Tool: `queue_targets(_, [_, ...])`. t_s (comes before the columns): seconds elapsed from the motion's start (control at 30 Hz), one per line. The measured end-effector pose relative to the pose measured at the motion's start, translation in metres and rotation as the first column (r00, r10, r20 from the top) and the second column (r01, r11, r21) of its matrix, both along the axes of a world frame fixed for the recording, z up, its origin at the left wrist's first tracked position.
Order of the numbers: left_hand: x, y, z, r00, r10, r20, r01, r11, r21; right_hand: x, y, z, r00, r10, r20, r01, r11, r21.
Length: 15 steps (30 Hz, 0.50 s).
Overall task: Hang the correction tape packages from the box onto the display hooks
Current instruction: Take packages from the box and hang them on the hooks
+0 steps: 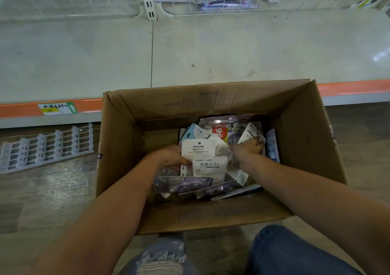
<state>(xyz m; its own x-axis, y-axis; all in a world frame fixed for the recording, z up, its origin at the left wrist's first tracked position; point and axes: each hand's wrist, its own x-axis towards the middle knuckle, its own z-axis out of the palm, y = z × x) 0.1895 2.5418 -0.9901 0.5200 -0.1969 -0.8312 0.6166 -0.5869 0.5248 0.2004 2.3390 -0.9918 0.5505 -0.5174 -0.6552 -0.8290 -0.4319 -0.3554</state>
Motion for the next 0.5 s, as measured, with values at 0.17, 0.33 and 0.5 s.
queue_targets(0.17, [0.0, 0.0, -0.005, 0.98, -0.198, 0.001, 0.198, 0.98, 0.02, 0.027, -0.033, -0.052, 0.94, -0.342, 0.006, 0.312, 0.864, 0.395])
queue_targets(0.33, [0.0, -0.007, -0.003, 0.967, -0.225, 0.12, 0.215, 0.972, 0.092, 0.021, -0.028, -0.025, 0.94, -0.338, 0.053, 0.286, 0.861, 0.42])
queue_targets(0.5, [-0.001, -0.015, 0.003, 0.976, -0.127, 0.174, 0.128, 0.992, 0.009, 0.013, -0.016, 0.007, 0.986, -0.158, 0.059, 0.131, 0.935, 0.33])
